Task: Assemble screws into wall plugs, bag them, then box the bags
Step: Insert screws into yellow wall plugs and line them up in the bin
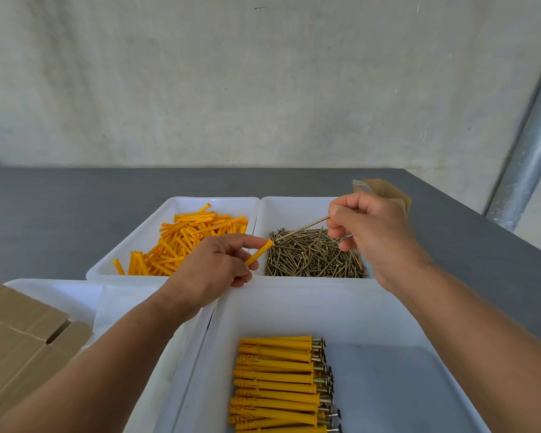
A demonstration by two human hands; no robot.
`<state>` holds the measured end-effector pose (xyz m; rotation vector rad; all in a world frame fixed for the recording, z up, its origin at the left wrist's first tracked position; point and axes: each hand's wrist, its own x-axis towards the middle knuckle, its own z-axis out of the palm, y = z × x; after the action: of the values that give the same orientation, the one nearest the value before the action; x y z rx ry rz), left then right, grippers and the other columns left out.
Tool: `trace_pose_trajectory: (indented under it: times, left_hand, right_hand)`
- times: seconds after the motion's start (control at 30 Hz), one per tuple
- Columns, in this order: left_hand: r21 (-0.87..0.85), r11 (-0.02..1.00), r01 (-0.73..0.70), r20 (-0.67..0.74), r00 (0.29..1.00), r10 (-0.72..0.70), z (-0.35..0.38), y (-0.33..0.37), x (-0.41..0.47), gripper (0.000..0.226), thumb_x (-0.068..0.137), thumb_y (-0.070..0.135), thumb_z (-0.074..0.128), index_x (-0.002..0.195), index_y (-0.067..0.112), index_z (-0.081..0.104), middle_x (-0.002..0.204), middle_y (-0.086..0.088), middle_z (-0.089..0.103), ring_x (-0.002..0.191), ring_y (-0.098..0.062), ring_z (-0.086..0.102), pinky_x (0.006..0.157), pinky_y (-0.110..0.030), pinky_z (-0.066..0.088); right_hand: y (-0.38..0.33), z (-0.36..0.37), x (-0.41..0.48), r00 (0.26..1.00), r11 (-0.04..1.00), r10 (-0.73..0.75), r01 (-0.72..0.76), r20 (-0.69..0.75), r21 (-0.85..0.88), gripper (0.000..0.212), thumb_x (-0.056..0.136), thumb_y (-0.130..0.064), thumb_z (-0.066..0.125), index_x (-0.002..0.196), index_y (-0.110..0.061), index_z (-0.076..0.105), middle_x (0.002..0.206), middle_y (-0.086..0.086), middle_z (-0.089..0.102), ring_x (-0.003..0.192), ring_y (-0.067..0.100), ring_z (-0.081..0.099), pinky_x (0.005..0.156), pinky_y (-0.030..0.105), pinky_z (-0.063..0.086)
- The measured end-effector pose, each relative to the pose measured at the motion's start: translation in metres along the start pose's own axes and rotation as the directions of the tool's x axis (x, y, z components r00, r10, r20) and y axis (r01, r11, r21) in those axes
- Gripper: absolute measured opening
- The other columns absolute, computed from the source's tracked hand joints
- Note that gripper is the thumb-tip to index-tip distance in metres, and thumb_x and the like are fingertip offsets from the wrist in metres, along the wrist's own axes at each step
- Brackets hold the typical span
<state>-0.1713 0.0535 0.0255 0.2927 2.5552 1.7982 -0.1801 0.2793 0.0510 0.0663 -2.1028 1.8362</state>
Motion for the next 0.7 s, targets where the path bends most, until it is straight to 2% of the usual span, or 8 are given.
trace_pose_trajectory:
  times: [0.2, 0.47, 0.7]
  left_hand:
    - [0.024, 1.000, 0.007, 0.012, 1.000, -0.007, 0.0000, 0.0000, -0.0007, 0.055, 0.084, -0.013, 0.051, 0.091, 0.036, 0.074, 0.074, 0.005, 0.068, 0.068, -0.009, 0.064, 0.061, -0.018, 0.052]
    - [0.071, 0.997, 0.005, 0.026, 1.000, -0.007, 0.0023, 0.0038, -0.0025, 0.049, 0.085, -0.011, 0.052, 0.100, 0.031, 0.073, 0.082, 0.000, 0.069, 0.074, -0.011, 0.063, 0.061, -0.014, 0.050]
    - [0.078, 0.997, 0.003, 0.028, 1.000, -0.005, 0.0051, 0.0062, -0.0044, 0.051, 0.085, -0.012, 0.053, 0.086, 0.036, 0.072, 0.083, 0.000, 0.071, 0.076, -0.012, 0.065, 0.061, -0.015, 0.052]
  right_hand:
    - [0.0003, 0.0016, -0.0033, 1.000, 1.000, 0.002, -0.001, 0.031, -0.031, 0.013, 0.090, -0.009, 0.063, 0.083, -0.019, 0.069, 0.070, -0.003, 0.070, 0.060, 0.004, 0.065, 0.048, 0.016, 0.048]
    - [0.0005, 0.0026, -0.0039, 0.998, 0.999, 0.027, -0.024, 0.064, -0.037, 0.012, 0.089, -0.008, 0.063, 0.083, -0.017, 0.069, 0.063, -0.005, 0.069, 0.058, 0.004, 0.064, 0.047, 0.016, 0.048]
    - [0.0022, 0.0048, -0.0058, 0.988, 0.998, 0.058, -0.052, 0.141, -0.044, 0.012, 0.087, -0.007, 0.063, 0.083, -0.017, 0.069, 0.068, -0.005, 0.072, 0.060, 0.005, 0.066, 0.049, 0.018, 0.048]
